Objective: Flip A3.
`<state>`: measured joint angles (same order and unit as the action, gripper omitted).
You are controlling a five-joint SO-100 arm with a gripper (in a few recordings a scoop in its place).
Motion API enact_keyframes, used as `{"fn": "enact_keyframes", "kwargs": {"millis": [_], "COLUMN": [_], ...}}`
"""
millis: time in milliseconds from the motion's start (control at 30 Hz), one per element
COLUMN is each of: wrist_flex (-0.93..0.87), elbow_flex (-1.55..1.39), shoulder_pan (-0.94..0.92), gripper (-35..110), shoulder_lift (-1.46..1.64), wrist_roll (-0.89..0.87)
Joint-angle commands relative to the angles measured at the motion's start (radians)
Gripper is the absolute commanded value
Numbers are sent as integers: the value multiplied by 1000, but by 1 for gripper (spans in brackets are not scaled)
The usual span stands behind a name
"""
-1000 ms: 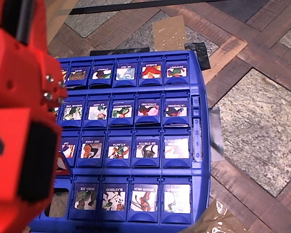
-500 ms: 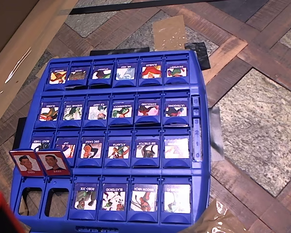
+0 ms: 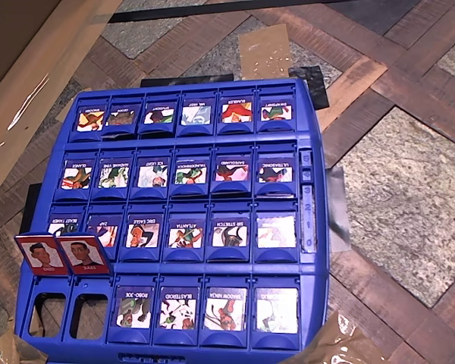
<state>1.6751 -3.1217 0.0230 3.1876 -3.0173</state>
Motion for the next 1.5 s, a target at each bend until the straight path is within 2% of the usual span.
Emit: {"fn": "enact_keyframes", "kwargs": {"millis": [0, 367, 500, 1467], "wrist_flex": [49, 158, 247, 252], "elbow_flex": [-2, -6, -6, -5], "shoulder_pan": [-12, -12, -12, -14], "gripper": [0, 1, 0, 0], "shoulder_lift": [14, 83, 87, 92], "wrist_roll": [-8, -8, -8, 14]}}
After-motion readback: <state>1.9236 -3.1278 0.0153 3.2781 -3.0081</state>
